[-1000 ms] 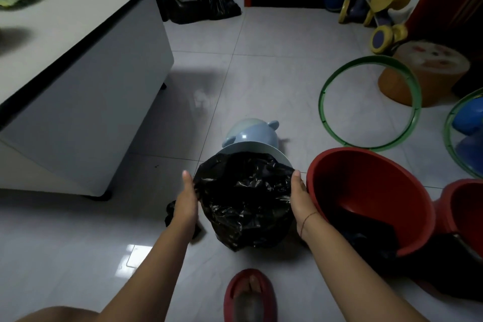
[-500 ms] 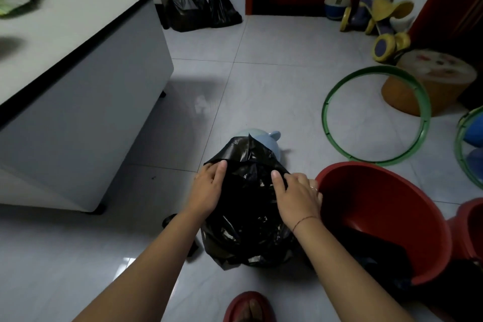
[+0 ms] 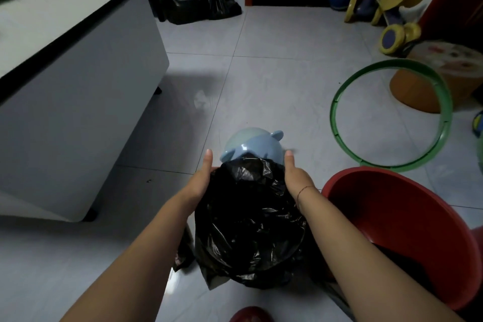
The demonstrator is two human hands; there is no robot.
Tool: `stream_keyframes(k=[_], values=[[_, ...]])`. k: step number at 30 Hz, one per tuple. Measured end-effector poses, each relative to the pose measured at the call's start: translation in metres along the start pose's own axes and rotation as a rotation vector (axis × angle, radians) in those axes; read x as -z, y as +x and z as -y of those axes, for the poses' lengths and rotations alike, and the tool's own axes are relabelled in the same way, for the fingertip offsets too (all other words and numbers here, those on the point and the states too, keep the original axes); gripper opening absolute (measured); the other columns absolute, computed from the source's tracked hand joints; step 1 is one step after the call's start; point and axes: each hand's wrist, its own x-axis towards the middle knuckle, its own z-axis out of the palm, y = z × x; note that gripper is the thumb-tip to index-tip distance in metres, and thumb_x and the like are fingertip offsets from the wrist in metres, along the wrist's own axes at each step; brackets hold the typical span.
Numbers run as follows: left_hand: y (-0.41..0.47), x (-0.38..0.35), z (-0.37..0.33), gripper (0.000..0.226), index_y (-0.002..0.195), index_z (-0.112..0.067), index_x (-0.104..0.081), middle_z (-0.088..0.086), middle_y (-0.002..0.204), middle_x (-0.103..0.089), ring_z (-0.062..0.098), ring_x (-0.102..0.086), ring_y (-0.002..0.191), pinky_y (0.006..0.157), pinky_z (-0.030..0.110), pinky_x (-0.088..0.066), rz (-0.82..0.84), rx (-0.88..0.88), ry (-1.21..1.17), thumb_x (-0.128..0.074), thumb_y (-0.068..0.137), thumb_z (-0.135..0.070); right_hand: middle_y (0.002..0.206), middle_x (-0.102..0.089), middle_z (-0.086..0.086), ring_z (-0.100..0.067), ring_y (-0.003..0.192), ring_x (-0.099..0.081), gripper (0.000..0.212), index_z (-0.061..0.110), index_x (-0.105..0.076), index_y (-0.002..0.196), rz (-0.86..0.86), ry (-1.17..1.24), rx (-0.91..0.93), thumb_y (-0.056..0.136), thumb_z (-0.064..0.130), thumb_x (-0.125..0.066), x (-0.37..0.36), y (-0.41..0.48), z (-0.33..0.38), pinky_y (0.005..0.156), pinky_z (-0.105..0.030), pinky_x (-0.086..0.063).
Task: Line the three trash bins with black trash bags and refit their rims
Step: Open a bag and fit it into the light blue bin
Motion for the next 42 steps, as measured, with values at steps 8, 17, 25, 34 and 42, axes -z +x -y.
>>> stream_keyframes(k=[8,17,25,34,42], values=[[-0.009,0.011,0.025,0.088,0.110,-0.023,-0.068,0.007,0.105,-0.072,0.020,-0.066,0.100,0.087,0.034,-0.048,0.182,0.195,-0.264,-0.006,0.082,-0.078,0.145,-0.042,-0.020,-0.033,0.133,-0.041,0.076,-0.001,-0.040,0.139,0.081,0.284,-0.171,0.097,0.056,-0.013,0.004,0.025,-0.001,0.113,-0.042,-0.030],[-0.021,0.009,0.023,0.082,0.109,-0.019,-0.066,0.008,0.102,-0.072,0.021,-0.065,0.097,0.083,0.037,-0.049,-0.083,0.103,-0.335,-0.009,0.087,-0.073,0.125,-0.055,-0.013,-0.030,0.112,-0.053,0.079,0.005,-0.059,0.117,-0.153,0.074,0.194,0.088,0.068,-0.020,0.007,-0.001,-0.001,0.094,-0.038,-0.042],[-0.044,-0.023,-0.027,0.070,0.104,-0.014,-0.066,0.006,0.094,-0.070,0.021,-0.062,0.090,0.079,0.033,-0.048,-0.308,-0.252,-0.282,-0.021,0.088,-0.065,0.115,-0.065,0.007,-0.007,0.106,-0.061,0.053,0.026,-0.060,0.118,0.261,0.241,0.497,0.093,0.058,-0.026,-0.022,-0.062,-0.029,0.094,-0.026,-0.044],[-0.063,-0.056,0.019,0.081,0.127,-0.017,-0.059,0.012,0.125,-0.063,0.026,-0.061,0.109,0.094,0.038,-0.049,-0.129,0.203,-0.453,-0.026,0.083,-0.076,0.154,-0.030,-0.007,-0.027,0.140,-0.030,0.079,0.019,-0.030,0.148,0.229,0.263,0.028,0.088,0.070,-0.021,-0.031,-0.024,-0.034,0.116,-0.044,-0.024],[-0.057,-0.080,-0.005,0.081,0.119,-0.012,-0.061,0.003,0.104,-0.063,0.016,-0.058,0.087,0.066,0.029,-0.042,-0.065,0.229,-0.359,-0.013,0.089,-0.070,0.097,-0.070,-0.008,-0.025,0.097,-0.063,0.065,0.017,-0.067,0.078,0.140,0.090,0.332,0.093,0.061,-0.021,-0.034,-0.032,-0.005,0.092,-0.039,-0.047]])
